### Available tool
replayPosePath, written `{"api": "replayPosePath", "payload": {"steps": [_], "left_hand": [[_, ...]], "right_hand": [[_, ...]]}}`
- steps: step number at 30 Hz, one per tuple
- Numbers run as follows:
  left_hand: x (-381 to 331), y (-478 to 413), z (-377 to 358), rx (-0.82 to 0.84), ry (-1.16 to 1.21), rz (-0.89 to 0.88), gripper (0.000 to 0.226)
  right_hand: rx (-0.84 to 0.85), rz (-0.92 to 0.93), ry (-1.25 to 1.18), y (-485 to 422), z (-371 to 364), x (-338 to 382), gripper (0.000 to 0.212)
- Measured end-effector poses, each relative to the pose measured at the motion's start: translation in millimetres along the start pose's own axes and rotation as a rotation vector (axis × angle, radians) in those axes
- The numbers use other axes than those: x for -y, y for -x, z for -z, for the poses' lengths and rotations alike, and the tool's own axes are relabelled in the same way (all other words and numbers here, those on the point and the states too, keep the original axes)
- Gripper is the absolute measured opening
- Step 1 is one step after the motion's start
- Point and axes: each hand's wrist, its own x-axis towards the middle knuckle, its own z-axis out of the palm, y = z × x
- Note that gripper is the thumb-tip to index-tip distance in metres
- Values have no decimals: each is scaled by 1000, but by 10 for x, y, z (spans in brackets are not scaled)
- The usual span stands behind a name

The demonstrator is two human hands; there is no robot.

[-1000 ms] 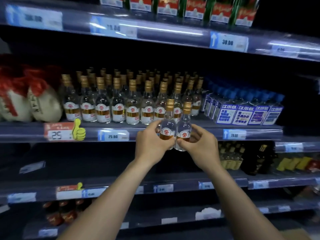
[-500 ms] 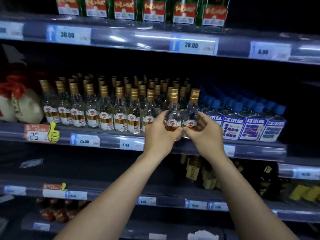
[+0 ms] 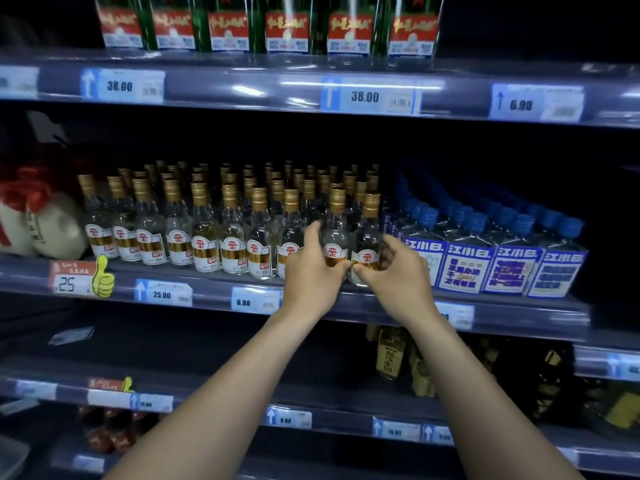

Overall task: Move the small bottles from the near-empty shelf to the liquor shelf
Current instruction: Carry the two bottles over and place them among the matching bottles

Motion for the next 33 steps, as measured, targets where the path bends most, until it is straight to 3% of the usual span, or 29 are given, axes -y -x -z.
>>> {"api": "replayPosePath", "payload": {"steps": [4, 13, 18, 27, 33], "left_hand": [[36, -33, 25, 57, -89, -62, 78], [130, 115, 57, 11, -230, -276, 88], [179, 208, 102, -127, -420, -473, 80], [293, 202, 179, -110, -281, -390, 76], [305, 186, 188, -113, -256, -361, 75]], "right_hand": [[24, -32, 24, -40, 12, -49, 46], [46, -51, 103, -19, 32, 0, 42], [47, -50, 118, -12, 30, 37, 44], [60, -42, 97, -26, -66, 73, 52], [67, -37, 80, -47, -126, 92, 41]]}}
